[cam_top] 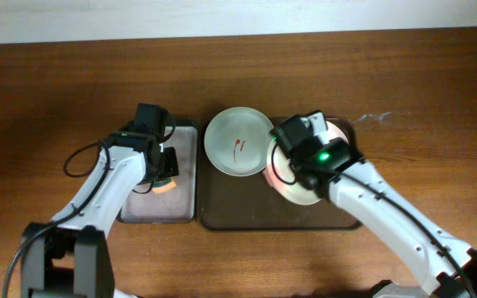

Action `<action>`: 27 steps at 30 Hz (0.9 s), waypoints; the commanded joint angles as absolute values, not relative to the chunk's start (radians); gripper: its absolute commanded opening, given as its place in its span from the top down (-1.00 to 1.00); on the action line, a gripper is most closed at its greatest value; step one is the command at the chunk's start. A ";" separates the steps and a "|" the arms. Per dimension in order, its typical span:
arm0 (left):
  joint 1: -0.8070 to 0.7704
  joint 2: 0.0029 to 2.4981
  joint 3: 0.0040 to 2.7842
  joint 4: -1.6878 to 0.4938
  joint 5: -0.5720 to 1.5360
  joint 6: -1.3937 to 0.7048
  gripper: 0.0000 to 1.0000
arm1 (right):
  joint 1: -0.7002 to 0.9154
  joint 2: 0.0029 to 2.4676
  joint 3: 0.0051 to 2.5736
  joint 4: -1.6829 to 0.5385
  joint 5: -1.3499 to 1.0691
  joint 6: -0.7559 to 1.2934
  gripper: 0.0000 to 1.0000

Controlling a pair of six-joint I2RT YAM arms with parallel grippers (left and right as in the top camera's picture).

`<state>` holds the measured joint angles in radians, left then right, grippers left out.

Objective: Clean dirty plates on tray and stack at the side
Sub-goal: 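Lift the front plate with the right gripper and place it at the right side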

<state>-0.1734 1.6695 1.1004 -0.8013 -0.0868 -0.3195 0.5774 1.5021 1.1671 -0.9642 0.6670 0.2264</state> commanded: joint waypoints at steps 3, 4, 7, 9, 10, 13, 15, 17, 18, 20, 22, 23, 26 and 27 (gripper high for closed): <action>-0.169 1.710 1.100 -0.768 -0.094 -0.297 1.00 | 0.765 1.480 1.196 -0.960 1.176 0.337 0.92; -0.169 1.710 1.100 -0.769 -0.094 -0.297 1.00 | 0.778 1.480 1.196 -0.961 1.195 0.360 0.92; -0.169 1.710 1.100 -0.769 -0.094 -0.298 1.00 | 0.776 1.480 1.196 -0.959 1.194 0.388 0.92; -0.169 1.710 1.100 -0.769 -0.094 -0.298 1.00 | 0.753 1.480 1.197 -0.958 1.187 0.434 0.92; -0.169 1.710 1.100 -0.769 -0.094 -0.298 1.00 | 0.738 1.480 1.197 -0.958 1.170 0.451 0.92; -0.169 1.710 1.100 -0.769 -0.094 -0.298 1.00 | 0.616 1.466 1.197 -0.953 0.961 0.478 0.92; -0.169 1.710 1.100 -0.769 -0.094 -0.298 1.00 | 0.461 1.450 1.197 -0.945 0.796 0.490 0.92; -0.169 1.710 1.100 -0.769 -0.094 -0.298 1.00 | 0.321 1.443 1.197 -0.945 0.684 0.492 0.92; -0.169 1.710 1.100 -0.769 -0.094 -0.298 1.00 | 0.231 1.443 1.197 -0.944 0.620 0.492 0.92; -0.169 1.710 1.100 -0.769 -0.094 -0.298 1.00 | 0.028 1.446 1.197 -0.933 0.484 0.492 0.92; -0.169 1.710 1.100 -0.769 -0.094 -0.298 1.00 | -0.164 1.448 1.197 -0.915 0.355 0.491 0.92; -0.169 1.710 1.100 -0.769 -0.094 -0.298 1.00 | -0.257 1.456 1.196 -0.906 0.300 0.491 0.92; -0.169 1.710 1.100 -0.768 -0.094 -0.298 1.00 | -0.429 1.507 1.194 -0.892 0.214 0.485 0.92; -0.169 1.710 1.100 -0.768 -0.094 -0.298 1.00 | -0.466 1.532 1.194 -0.887 0.187 0.471 0.92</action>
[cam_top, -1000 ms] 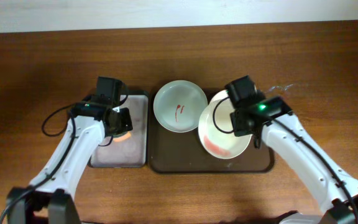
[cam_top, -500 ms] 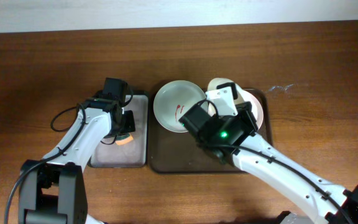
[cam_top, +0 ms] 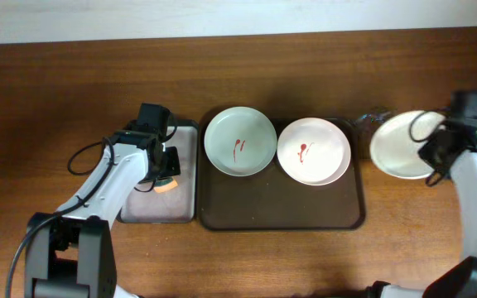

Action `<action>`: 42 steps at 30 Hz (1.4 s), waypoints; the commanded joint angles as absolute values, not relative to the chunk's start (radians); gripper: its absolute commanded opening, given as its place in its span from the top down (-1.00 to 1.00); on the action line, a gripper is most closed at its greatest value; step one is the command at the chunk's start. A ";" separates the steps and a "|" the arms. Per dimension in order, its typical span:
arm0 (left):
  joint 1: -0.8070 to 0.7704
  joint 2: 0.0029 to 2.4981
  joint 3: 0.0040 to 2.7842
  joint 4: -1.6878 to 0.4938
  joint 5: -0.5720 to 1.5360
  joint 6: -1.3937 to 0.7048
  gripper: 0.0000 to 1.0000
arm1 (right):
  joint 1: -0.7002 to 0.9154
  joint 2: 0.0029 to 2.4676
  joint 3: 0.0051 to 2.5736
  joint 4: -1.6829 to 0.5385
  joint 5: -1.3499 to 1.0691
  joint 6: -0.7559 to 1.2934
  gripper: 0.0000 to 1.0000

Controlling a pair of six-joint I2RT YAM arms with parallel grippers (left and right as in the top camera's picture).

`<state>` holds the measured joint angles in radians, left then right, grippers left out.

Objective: Clean dirty plates on tray and stack at the side
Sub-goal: 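Lift the front plate with the right gripper and place it at the right side, then grasp the left white plate rim with the right gripper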

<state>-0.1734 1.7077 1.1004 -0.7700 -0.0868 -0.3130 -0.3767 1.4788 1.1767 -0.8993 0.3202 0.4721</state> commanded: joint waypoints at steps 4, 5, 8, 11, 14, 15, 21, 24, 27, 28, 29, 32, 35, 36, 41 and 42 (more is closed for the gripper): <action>-0.169 1.710 1.100 -0.768 -0.094 -0.298 1.00 | -0.535 1.633 1.194 -0.847 0.121 0.442 0.84; -0.169 1.710 1.100 -0.768 -0.094 -0.298 1.00 | -0.535 1.636 1.194 -0.836 0.117 0.442 0.68; -0.169 1.710 1.100 -0.768 -0.094 -0.298 1.00 | -0.535 1.635 1.195 -0.799 -0.067 0.381 -0.24; -0.169 1.710 1.100 -0.766 -0.094 -0.298 1.00 | -0.477 1.635 1.195 -0.757 -0.509 0.150 -0.25; -0.169 1.710 1.100 -0.767 -0.094 -0.298 1.00 | -0.306 1.636 1.195 -0.746 -0.542 0.028 -0.28; -0.169 1.710 1.100 -0.767 -0.094 -0.298 1.00 | -0.239 1.636 1.195 -0.735 -0.506 0.028 -0.31; -0.169 1.710 1.100 -0.767 -0.094 -0.298 1.00 | 0.123 1.664 1.195 -0.554 -0.285 0.030 -0.32; -0.169 1.710 1.100 -0.767 -0.093 -0.298 1.00 | 0.212 1.714 1.264 -0.558 -0.264 0.030 -0.38; -0.169 1.710 1.100 -0.767 -0.093 -0.298 1.00 | 0.229 1.796 1.461 -0.694 -0.245 0.014 -0.42; -0.169 1.710 1.100 -0.767 -0.093 -0.298 1.00 | 0.229 1.829 1.509 -0.722 -0.247 0.015 -0.42; -0.169 1.710 1.100 -0.767 -0.093 -0.298 1.00 | 0.229 1.851 1.527 -0.726 -0.247 0.015 -0.40; -0.169 1.710 1.100 -0.767 -0.091 -0.298 1.00 | 0.231 1.943 1.528 -0.723 -0.262 0.015 -0.33; -0.169 1.710 1.100 -0.767 -0.091 -0.298 1.00 | 0.250 2.028 1.528 -0.714 -0.261 0.015 -0.30; -0.169 1.710 1.100 -0.767 -0.091 -0.298 1.00 | 0.263 2.064 1.528 -0.705 -0.261 0.015 -0.29; -0.169 1.710 1.100 -0.767 -0.075 -0.298 1.00 | 0.308 2.120 1.526 -0.699 -0.256 0.031 0.14; -0.169 1.710 1.100 -0.767 -0.075 -0.298 1.00 | 0.308 2.120 1.526 -0.701 -0.257 0.037 0.22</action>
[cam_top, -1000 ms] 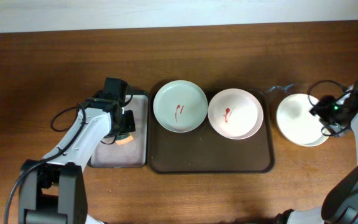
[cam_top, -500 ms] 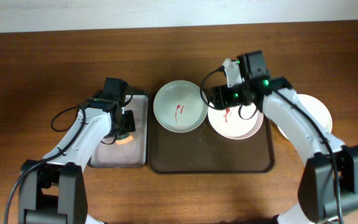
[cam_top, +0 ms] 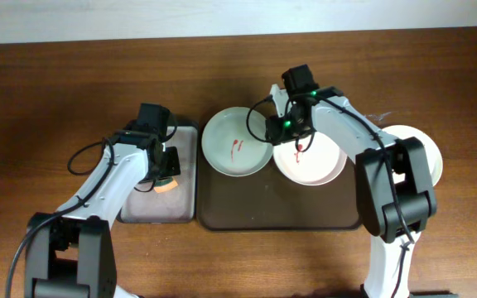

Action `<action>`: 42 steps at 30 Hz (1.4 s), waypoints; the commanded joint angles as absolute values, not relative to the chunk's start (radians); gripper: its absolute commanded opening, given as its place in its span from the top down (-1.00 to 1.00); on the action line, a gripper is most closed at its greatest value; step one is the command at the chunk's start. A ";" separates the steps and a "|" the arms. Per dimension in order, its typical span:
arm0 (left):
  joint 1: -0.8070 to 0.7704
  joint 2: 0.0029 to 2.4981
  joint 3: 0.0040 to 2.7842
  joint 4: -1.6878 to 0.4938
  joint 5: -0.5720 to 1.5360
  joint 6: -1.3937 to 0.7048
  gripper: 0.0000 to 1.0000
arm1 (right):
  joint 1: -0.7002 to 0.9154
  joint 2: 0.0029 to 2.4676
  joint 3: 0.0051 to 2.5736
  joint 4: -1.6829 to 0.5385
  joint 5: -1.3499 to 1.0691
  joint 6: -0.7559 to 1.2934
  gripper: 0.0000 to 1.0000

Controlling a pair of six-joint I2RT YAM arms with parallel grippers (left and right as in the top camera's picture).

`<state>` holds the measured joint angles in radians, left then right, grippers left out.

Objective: Clean dirty plates on tray and stack at the side
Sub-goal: 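Grasp the left white plate rim with the right gripper, then scrub the left white plate with the sponge in the left gripper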

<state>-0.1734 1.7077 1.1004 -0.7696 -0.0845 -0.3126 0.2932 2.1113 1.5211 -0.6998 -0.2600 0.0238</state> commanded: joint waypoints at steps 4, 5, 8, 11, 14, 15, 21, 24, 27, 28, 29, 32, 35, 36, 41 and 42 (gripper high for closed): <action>-0.169 1.710 1.100 -0.767 -0.075 -0.298 1.00 | 0.307 2.112 1.527 -0.759 -0.250 0.038 0.48; -0.169 1.710 1.100 -0.767 -0.075 -0.298 1.00 | 0.307 2.098 1.531 -0.775 -0.249 0.038 0.46; -0.169 1.710 1.100 -0.767 -0.075 -0.298 1.00 | 0.307 2.050 1.570 -0.783 -0.204 0.038 0.24; -0.169 1.710 1.100 -0.768 -0.075 -0.298 1.00 | 0.307 2.043 1.612 -0.757 -0.175 0.037 0.04; -0.169 1.710 1.100 -0.767 -0.075 -0.298 1.00 | 0.322 2.070 1.608 -0.737 -0.207 0.037 0.04; -0.169 1.710 1.100 -0.767 -0.075 -0.298 1.00 | 0.335 2.090 1.607 -0.736 -0.205 0.037 0.04; -0.169 1.710 1.100 -0.767 -0.075 -0.298 1.00 | 0.343 2.160 1.608 -0.749 -0.229 0.045 0.77; -0.169 1.710 1.100 -0.767 -0.075 -0.298 1.00 | 0.343 2.123 1.614 -0.797 -0.247 0.045 0.92; -0.169 1.708 1.104 -0.764 -0.075 -0.298 1.00 | 0.347 2.059 1.622 -0.958 -0.289 0.059 0.92; -0.169 1.703 1.111 -0.765 -0.069 -0.297 1.00 | 0.350 2.052 1.622 -1.028 -0.289 0.074 0.92; -0.169 1.688 1.125 -0.768 -0.031 -0.297 1.00 | 0.355 2.053 1.621 -1.093 -0.288 0.084 0.92; -0.175 1.646 1.143 -0.762 0.104 -0.297 1.00 | 0.374 2.055 1.592 -1.137 -0.286 0.086 0.92; -0.235 1.626 1.143 -0.746 0.180 -0.298 1.00 | 0.386 2.055 1.540 -1.094 -0.284 0.086 0.92; -0.273 1.627 1.143 -0.746 0.176 -0.298 1.00 | 0.386 2.057 1.524 -1.085 -0.284 0.087 0.92; -0.466 1.629 1.135 -0.735 0.176 -0.469 1.00 | 0.386 2.057 1.467 -1.047 -0.284 0.086 0.92; -0.482 1.629 1.129 -0.727 0.177 -0.517 1.00 | 0.386 2.057 1.467 -1.046 -0.284 0.087 0.92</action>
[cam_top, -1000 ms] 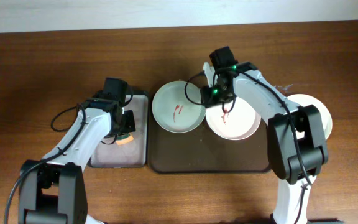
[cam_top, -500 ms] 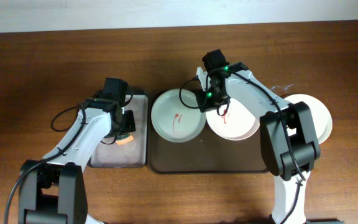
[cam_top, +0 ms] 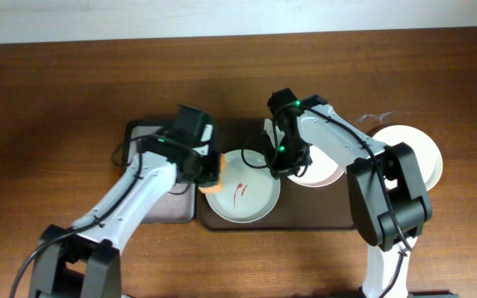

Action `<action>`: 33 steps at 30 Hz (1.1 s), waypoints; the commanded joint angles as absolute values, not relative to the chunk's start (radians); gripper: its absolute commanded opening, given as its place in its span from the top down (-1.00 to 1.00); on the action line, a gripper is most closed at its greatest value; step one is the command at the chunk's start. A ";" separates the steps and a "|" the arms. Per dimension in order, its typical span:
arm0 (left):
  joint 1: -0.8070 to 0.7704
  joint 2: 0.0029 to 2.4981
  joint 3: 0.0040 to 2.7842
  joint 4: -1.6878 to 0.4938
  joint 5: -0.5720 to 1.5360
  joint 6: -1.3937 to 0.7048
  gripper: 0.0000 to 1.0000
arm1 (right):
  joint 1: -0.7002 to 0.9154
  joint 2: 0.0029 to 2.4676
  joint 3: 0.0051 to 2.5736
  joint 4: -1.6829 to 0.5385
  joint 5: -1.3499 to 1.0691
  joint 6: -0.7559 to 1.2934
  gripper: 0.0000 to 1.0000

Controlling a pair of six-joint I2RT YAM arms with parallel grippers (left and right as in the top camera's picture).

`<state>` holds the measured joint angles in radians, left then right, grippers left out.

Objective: Clean dirty plates on tray and stack at the side
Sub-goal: 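Scrub the left white plate with the sponge in the left gripper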

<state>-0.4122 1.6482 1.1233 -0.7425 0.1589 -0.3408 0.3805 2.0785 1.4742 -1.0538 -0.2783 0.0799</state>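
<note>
A pale green plate [cam_top: 243, 197] with a red smear lies at the front left of the dark brown tray [cam_top: 321, 213]. At the plate's left rim, my left gripper [cam_top: 212, 177] is shut on an orange sponge [cam_top: 214, 187]. At the plate's right rim my right gripper [cam_top: 281, 165] appears shut on the edge. Just to the right, a white plate [cam_top: 320, 171] sits on the tray, largely covered by my right arm, so its stain is hidden. One clean white plate [cam_top: 412, 153] rests on the table to the right of the tray.
A smaller grey tray [cam_top: 179, 209] lies left of the brown tray, under my left arm. A faint clear wrapper [cam_top: 377, 117] lies behind the clean plate. The wooden table's far edge meets a white wall.
The green plate has shifted from the tray's back left to its front left, with my right gripper at its right rim. My left gripper has brought the sponge from the grey tray to the plate's left rim.
My right gripper was over the white plates on the tray. Then it was at the table's right, where a clean plate lay. Then it stood at the green plate's right rim. My left gripper held the sponge over the grey tray until now.
</note>
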 commanded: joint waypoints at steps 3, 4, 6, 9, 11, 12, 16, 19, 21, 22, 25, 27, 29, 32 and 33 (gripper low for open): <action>-0.564 1.630 1.085 -0.641 0.181 -0.651 1.00 | 0.386 2.057 1.467 -1.044 -0.284 0.087 0.91; -0.592 1.636 1.073 -0.606 0.180 -0.671 1.00 | 0.386 2.057 1.467 -1.044 -0.284 0.087 0.92; -0.644 1.669 1.060 -0.562 0.167 -0.707 1.00 | 0.386 2.057 1.467 -1.044 -0.284 0.087 0.92; -0.677 1.753 1.060 -0.529 0.135 -0.756 1.00 | 0.386 2.057 1.467 -1.052 -0.284 0.087 0.92; -0.676 1.815 1.060 -0.514 0.123 -0.756 1.00 | 0.386 2.057 1.467 -1.055 -0.284 0.087 0.92; -0.672 1.826 1.060 -0.524 0.104 -0.756 1.00 | 0.386 2.057 1.467 -1.056 -0.284 0.087 0.92; -0.613 1.797 1.060 -0.698 -0.116 -0.755 1.00 | 0.386 2.057 1.467 -1.059 -0.284 0.087 0.92; -0.563 1.752 1.061 -0.749 -0.184 -0.699 1.00 | 0.386 2.057 1.467 -1.059 -0.284 0.087 0.92; -0.543 1.719 1.071 -0.749 -0.182 -0.614 1.00 | 0.386 2.057 1.467 -1.059 -0.284 0.087 0.92; -0.537 1.690 1.084 -0.755 -0.179 -0.566 1.00 | 0.386 2.057 1.467 -1.059 -0.284 0.087 0.92; -0.532 1.592 1.114 -0.775 -0.177 -0.521 1.00 | 0.386 2.057 1.468 -1.059 -0.283 0.086 0.92; -0.506 1.504 1.116 -0.780 -0.179 -0.521 1.00 | 0.386 2.048 1.477 -1.059 -0.280 0.087 0.92; -0.449 1.456 1.116 -0.795 -0.184 -0.521 1.00 | 0.386 2.022 1.503 -1.063 -0.276 0.087 0.92; -0.356 1.460 1.108 -0.802 -0.181 -0.469 1.00 | 0.386 1.943 1.555 -1.081 -0.212 0.087 0.92; -0.336 1.466 1.101 -0.795 -0.181 -0.437 1.00 | 0.386 1.917 1.567 -1.090 -0.169 0.087 0.92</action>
<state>-0.3988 1.4574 1.1015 -0.8013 -0.1654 -0.5282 0.3817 2.0270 1.5089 -1.0775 -0.2592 0.0860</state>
